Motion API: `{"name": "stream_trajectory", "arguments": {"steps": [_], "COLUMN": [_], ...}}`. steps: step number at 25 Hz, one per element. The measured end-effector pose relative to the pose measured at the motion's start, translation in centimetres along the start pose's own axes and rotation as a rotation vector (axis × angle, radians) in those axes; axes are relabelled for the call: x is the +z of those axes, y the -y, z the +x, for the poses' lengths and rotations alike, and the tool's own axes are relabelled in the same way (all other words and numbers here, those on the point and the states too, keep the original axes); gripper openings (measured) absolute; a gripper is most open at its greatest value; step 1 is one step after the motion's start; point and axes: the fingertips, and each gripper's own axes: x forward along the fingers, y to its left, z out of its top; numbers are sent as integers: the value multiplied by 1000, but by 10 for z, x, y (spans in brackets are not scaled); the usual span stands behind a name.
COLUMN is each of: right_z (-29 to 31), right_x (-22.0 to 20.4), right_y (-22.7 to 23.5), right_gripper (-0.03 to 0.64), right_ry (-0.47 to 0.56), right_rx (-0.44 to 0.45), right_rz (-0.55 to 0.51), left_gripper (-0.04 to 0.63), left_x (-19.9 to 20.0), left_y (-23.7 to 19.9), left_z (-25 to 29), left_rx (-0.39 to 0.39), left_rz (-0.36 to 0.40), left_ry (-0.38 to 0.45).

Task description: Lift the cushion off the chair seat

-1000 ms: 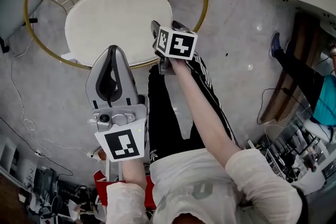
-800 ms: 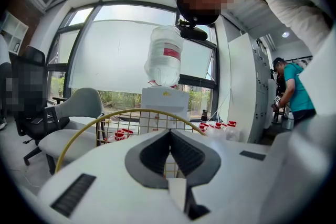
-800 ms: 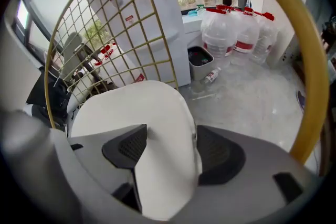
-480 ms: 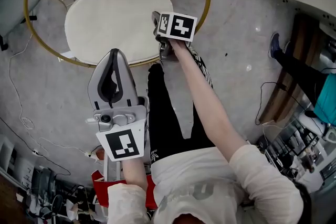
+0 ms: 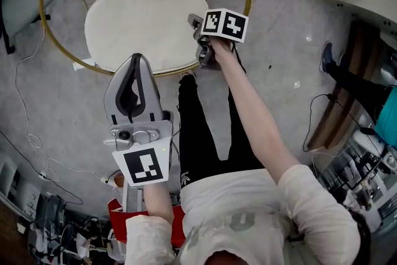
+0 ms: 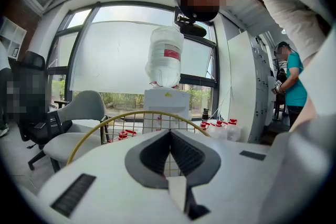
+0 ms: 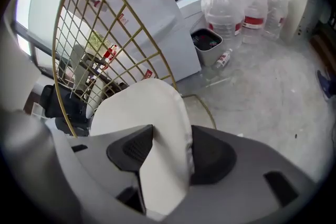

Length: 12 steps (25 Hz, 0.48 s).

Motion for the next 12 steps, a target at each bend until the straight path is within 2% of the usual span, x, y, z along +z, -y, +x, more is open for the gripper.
{"name": "stream_trajectory", "arguments": {"steps": [5, 8, 12], "right_z": [-10, -14, -30], "right_x": [1, 0, -1], "right_y": [-2, -2, -15], "right_gripper": [218, 215, 151], "right_ry": [12, -17, -52], "right_rx": [-33, -43, 26], "right_rz": [4, 0, -9], "left_gripper": [12, 12, 12], "left_x": [16, 22, 30], "left_y": [-3, -1, 1], "left_z": [1, 0, -2], "left_rx": [18, 23, 23], "left_rz": [7, 9, 17], "left_ry": [23, 29, 36]}}
